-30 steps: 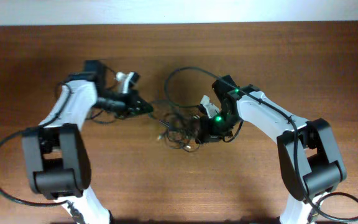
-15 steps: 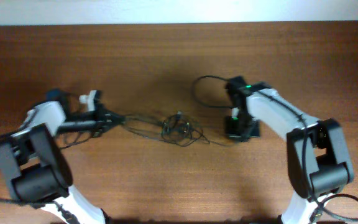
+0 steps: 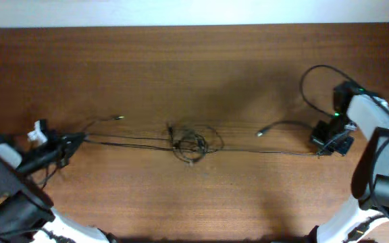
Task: Untangle cables
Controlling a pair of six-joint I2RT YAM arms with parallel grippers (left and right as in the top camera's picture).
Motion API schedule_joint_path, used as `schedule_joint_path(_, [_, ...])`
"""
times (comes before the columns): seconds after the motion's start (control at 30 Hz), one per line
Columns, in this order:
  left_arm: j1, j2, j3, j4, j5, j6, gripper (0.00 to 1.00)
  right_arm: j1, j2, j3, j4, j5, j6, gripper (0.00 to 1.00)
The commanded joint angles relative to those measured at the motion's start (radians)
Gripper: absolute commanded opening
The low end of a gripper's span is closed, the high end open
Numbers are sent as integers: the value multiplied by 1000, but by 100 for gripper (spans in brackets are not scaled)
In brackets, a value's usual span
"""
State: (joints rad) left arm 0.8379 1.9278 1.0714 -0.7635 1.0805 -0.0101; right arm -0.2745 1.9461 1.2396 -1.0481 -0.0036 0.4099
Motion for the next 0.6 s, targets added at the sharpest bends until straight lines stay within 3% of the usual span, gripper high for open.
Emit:
schedule_joint_path(0.0, [90,-24,-35,76,-50,-60,0,-95,7,-6,17,21,-12,4])
schedule_joint_path(0.1, [60,-24,-72,124,-83,-80,0,-98,7,-6,16,-14,-13,4])
schedule_joint_path(0.13, [27,-24,-79,128,-82,-81,12,-93,7,-6,16,-37,-13,4])
schedule_joint_path(0.17, [-20,-24,-79,127,-82,-80,33,-84,7,-6,15,-75,-27,4])
schedule_joint_path(0.2, [-92,-24,-74,127,-72,-80,61,-69,7,-5,17,-148,-84,8])
schedule_joint_path(0.23, [-141,-25,-58,113,-72,-79,80,-58,7,-1,16,-203,-116,25])
schedule_joint_path(0.27, [-192,-25,-24,80,-84,-76,89,-46,6,11,3,-272,-169,45])
schedule_joint_path(0.3, [-254,-25,37,16,-110,-64,92,-33,6,40,-39,-322,-199,60])
schedule_joint_path(0.4, [-434,-25,220,-202,-325,-64,94,43,5,130,-153,-364,-266,69])
schedule_joint_path(0.53, [-627,-24,238,-217,-412,-64,99,174,7,132,-136,-352,-275,86])
schedule_joint_path(0.57, [-673,-24,238,-217,-427,-64,99,212,7,131,-126,-353,-275,86])
